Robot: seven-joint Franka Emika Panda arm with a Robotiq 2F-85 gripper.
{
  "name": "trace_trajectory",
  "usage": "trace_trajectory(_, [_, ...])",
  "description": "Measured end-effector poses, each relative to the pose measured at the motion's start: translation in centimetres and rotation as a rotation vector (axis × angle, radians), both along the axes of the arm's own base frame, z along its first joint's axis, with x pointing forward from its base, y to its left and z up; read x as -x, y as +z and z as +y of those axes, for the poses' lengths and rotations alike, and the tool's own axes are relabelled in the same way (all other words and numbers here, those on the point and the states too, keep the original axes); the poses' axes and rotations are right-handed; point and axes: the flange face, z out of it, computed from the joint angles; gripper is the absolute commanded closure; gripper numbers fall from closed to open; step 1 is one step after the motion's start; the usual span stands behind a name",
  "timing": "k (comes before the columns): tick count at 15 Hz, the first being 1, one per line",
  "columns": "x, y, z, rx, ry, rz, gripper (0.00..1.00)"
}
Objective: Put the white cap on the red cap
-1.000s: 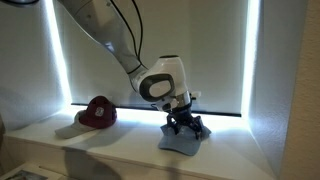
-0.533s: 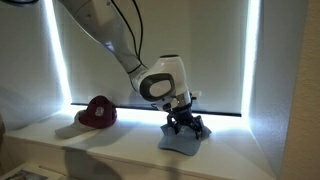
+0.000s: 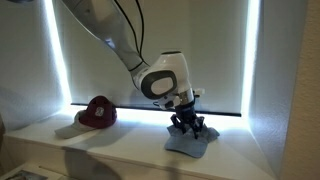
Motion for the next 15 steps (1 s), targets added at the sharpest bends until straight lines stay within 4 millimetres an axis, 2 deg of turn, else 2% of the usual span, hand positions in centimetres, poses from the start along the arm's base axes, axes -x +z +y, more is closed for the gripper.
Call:
trace_trajectory(3, [0.0,0.3,-0.3,0.011,-0.003,-0.011,0.99])
trace_trajectory(8, [0.2,0.9,-0.9,0.065,-0.007,-0.047,0.99])
trace_trajectory(9, [-0.6,1.1,-0.3,0.069,0.003,-0.048,0.99])
trace_trajectory(11, [-4.4,2.5,2.7,0.083,0.039,-0.079,0.98])
trace_trajectory(15, [-12.9,6.0,12.0,0.116,0.18,-0.178,0.98])
